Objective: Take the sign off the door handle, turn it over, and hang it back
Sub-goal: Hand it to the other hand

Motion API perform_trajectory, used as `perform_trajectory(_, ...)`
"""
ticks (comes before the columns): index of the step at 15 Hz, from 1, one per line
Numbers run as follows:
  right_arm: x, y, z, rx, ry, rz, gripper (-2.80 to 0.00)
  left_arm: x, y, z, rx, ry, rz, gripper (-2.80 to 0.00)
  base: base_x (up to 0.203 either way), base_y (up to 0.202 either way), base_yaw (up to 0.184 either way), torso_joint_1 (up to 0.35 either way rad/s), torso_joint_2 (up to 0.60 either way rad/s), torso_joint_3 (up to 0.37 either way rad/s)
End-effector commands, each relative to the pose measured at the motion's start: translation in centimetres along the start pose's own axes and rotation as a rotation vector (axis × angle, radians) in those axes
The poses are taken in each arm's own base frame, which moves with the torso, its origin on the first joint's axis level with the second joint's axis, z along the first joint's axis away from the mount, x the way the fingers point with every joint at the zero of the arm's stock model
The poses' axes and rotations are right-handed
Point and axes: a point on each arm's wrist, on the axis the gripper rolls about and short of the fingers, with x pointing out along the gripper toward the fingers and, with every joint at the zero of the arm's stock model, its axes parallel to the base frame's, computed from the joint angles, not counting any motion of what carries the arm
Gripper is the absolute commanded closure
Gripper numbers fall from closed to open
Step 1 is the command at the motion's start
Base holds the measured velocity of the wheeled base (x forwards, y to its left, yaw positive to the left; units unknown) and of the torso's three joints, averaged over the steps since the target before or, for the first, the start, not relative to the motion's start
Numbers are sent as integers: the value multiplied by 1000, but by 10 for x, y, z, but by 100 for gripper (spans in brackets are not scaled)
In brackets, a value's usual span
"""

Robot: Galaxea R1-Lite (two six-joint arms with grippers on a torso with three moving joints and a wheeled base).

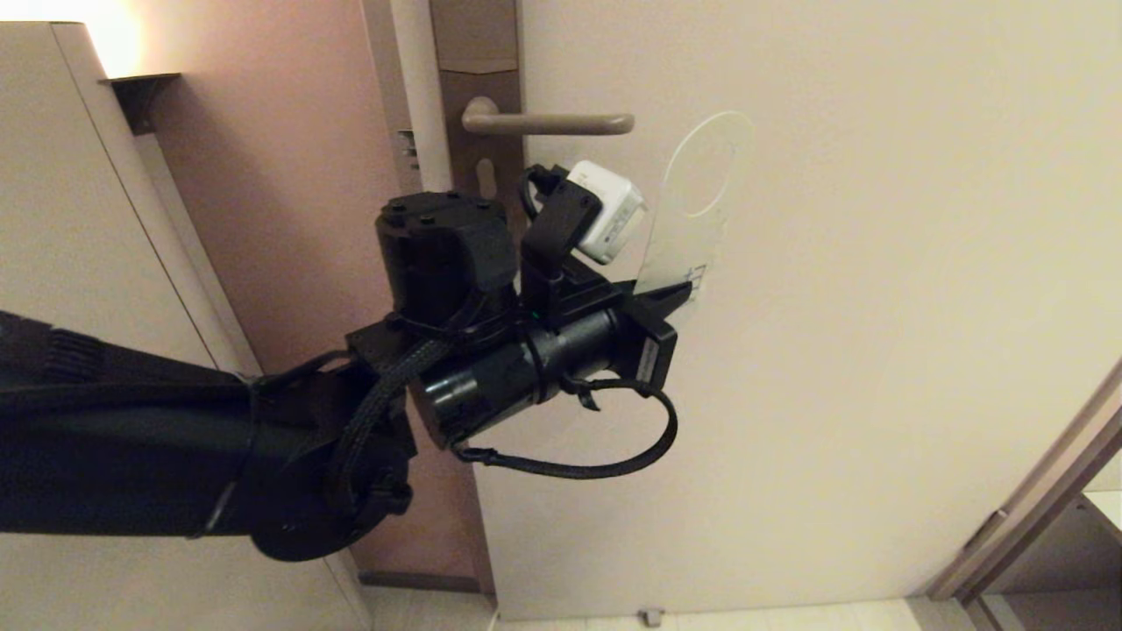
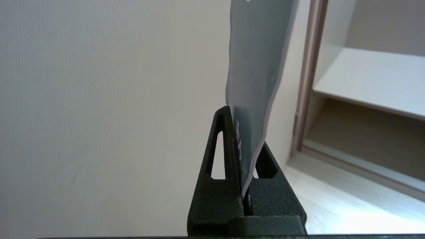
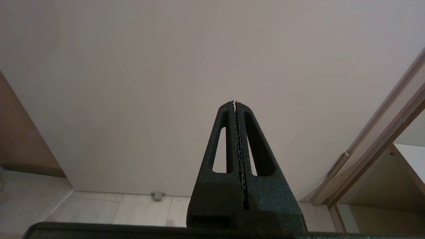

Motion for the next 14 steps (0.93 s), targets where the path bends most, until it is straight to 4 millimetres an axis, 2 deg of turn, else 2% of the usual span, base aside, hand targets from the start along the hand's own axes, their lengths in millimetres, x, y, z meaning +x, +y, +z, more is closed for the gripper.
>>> perform_trajectory(1,0,0,0,-1,1,0,0,-25,-3,11,0,-17,-3,0,0,0,0,0,0,0)
perform_trajectory(6,0,0,0,-1,1,0,0,-81,-7,9,-14,15,-64,0,0,0,0,0,0,0)
perform_trajectory(10,0,0,0,-1,1,0,0,-116,-9,8,-15,20,-64,0,0,0,0,0,0,0)
perform_trajectory(14,0,0,0,-1,1,0,0,-153,2,3,-16,51,15,0,0,0,0,0,0,0)
